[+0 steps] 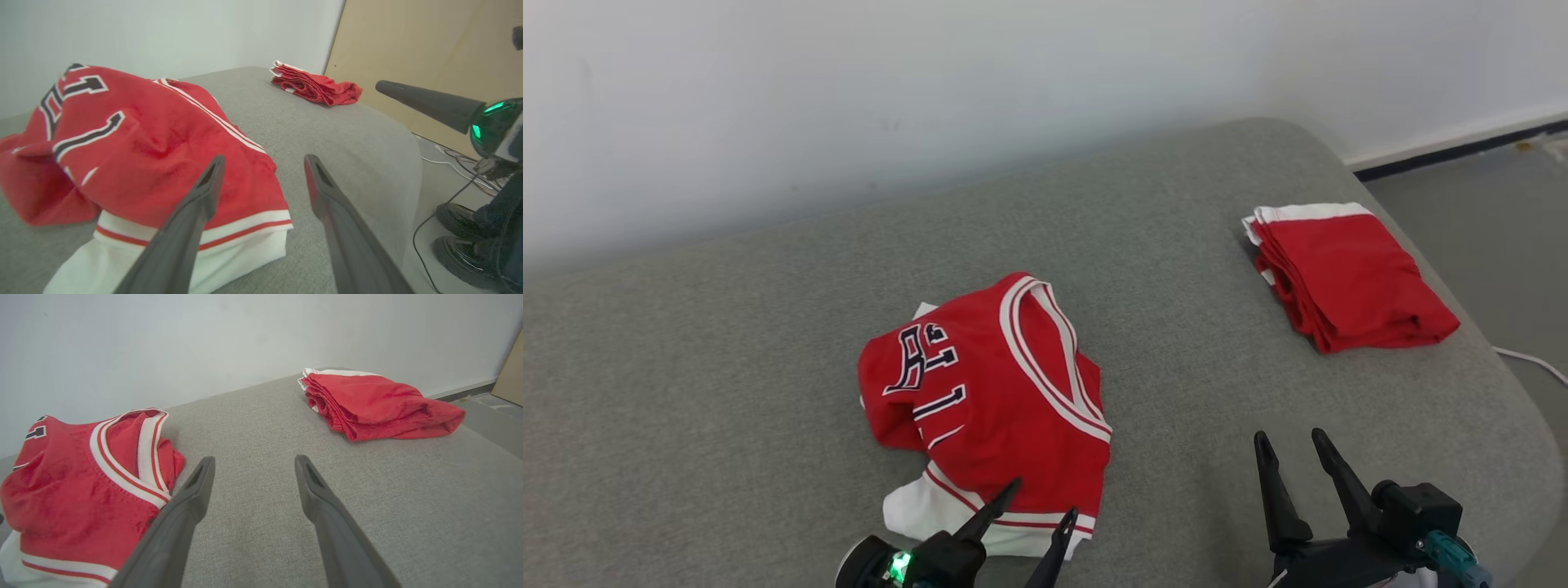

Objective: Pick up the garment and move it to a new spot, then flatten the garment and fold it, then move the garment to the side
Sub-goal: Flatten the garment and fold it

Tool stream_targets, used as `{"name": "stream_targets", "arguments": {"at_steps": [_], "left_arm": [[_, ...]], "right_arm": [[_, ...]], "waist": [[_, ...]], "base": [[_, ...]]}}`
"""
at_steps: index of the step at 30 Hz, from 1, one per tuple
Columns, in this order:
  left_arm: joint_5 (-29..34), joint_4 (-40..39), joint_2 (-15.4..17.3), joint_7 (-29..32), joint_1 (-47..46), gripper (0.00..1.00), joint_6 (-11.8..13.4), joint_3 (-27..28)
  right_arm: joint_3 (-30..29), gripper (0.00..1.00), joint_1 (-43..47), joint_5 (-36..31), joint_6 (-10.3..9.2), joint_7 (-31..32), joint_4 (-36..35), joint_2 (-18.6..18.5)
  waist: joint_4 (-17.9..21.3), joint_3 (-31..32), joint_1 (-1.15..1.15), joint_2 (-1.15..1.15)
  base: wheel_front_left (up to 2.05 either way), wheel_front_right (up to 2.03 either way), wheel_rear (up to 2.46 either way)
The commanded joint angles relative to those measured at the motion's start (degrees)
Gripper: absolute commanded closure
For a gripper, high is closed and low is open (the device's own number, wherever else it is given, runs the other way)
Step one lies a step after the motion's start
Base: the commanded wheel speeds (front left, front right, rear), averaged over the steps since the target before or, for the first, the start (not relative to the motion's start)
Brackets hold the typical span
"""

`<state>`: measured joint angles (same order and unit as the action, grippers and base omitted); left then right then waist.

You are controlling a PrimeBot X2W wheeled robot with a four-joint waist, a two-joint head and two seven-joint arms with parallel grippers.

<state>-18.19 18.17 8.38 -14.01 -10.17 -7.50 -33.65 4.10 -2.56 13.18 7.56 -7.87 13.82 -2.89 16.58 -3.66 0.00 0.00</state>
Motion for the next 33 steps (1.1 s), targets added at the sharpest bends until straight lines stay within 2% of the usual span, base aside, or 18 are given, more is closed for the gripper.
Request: {"name": "stream_targets", "arguments": {"at_steps": [1, 9, 14, 24, 25, 26, 27, 33], "left_arm": [[-0.5, 1.1, 0.4, 0.3, -1.7, 0.00, 0.1, -0.7], [0.4, 11.1, -1.3, 2.0, -9.2, 0.00, 0.2, -4.8], [1.7, 16.5, -2.4, 3.5, -12.2, 0.00, 3.1, -5.1], [1.7, 25.2, -4.1, 5.5, -16.3, 0.02, 6.0, -6.1], [1.8, 25.8, -4.2, 5.4, -16.8, 0.35, 6.1, -6.2], [2.0, 26.5, -4.4, 5.4, -17.2, 0.83, 6.4, -6.4], [1.7, 27.7, -4.6, 5.2, -17.8, 1.00, 6.5, -6.6], [0.7, 28.6, -4.9, 3.3, -19.8, 1.00, 6.2, -6.6]], "right_arm": [[0.0, 0.00, -0.7, 0.3, -0.13, -0.5, 0.1, 0.0], [0.9, 0.00, -1.9, 1.1, -0.13, -1.8, 1.0, 0.0], [1.6, 0.00, -2.1, 1.6, -0.13, -2.3, 1.5, 0.0], [2.2, 0.00, -3.2, 1.9, -0.13, -3.0, 2.4, 0.0], [2.3, 0.00, -3.2, 1.9, -0.13, -3.0, 2.4, 0.0], [2.3, 0.00, -3.2, 2.0, -0.13, -3.1, 2.5, 0.0], [2.4, 0.00, -3.3, 2.1, -0.13, -3.3, 2.7, 0.0], [2.4, 0.00, -3.7, 2.3, -0.13, -3.6, 3.0, 0.0]], "waist": [[4.1, -3.4, 0.00, 0.00], [7.3, -6.0, 0.00, 0.00], [8.6, -7.0, 0.00, 0.00], [9.5, -7.8, 0.00, 0.00], [9.6, -7.9, 0.00, 0.00], [9.6, -8.0, 0.00, 0.00], [9.6, -8.1, 0.00, 0.00], [9.0, -8.4, 0.00, 0.00]], "base": [[0.00, 0.00, 0.00], [0.00, 0.00, 0.00], [0.00, 0.00, 0.00], [0.00, 0.00, 0.00], [0.00, 0.00, 0.00], [0.00, 0.00, 0.00], [0.00, 0.00, 0.00], [0.00, 0.00, 0.00]]}}
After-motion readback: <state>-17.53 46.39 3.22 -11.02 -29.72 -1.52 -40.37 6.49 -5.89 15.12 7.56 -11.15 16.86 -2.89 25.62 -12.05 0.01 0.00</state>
